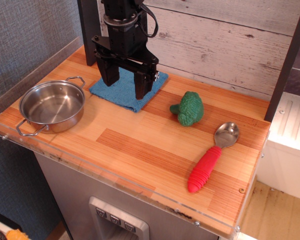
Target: Pick up the green bell pepper and put it in the pot
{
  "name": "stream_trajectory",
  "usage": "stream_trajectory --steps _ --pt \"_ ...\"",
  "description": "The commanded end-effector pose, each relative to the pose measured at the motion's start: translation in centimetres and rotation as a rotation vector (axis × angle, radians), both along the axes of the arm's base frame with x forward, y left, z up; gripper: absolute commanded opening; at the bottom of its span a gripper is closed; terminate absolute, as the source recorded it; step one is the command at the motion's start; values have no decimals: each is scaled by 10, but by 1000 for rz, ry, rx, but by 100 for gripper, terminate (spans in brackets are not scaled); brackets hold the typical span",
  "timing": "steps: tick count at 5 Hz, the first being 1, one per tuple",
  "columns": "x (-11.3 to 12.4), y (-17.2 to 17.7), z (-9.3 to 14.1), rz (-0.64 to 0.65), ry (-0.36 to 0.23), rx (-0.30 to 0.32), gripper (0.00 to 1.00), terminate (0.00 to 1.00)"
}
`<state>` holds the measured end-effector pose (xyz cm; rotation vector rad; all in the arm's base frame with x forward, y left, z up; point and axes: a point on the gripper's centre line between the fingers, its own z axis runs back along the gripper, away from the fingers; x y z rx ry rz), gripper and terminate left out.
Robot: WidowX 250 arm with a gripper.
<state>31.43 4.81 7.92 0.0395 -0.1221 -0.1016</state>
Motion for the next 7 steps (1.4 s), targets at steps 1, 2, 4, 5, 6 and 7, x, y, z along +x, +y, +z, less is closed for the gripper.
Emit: stream_trajectory --steps 1,2,4,5,6,7 --pt "0 0 0 0 0 0 100 0" --pt "5 -33 8 -92 -22 -38 100 0" --pt "20 -64 11 -234 -51 -53 100 0" --pt "30 -71 4 -229 -48 -57 100 0" --pt "42 -72 -5 -198 -44 -48 100 0" --pt "52 -75 -12 -179 -46 -51 100 0"
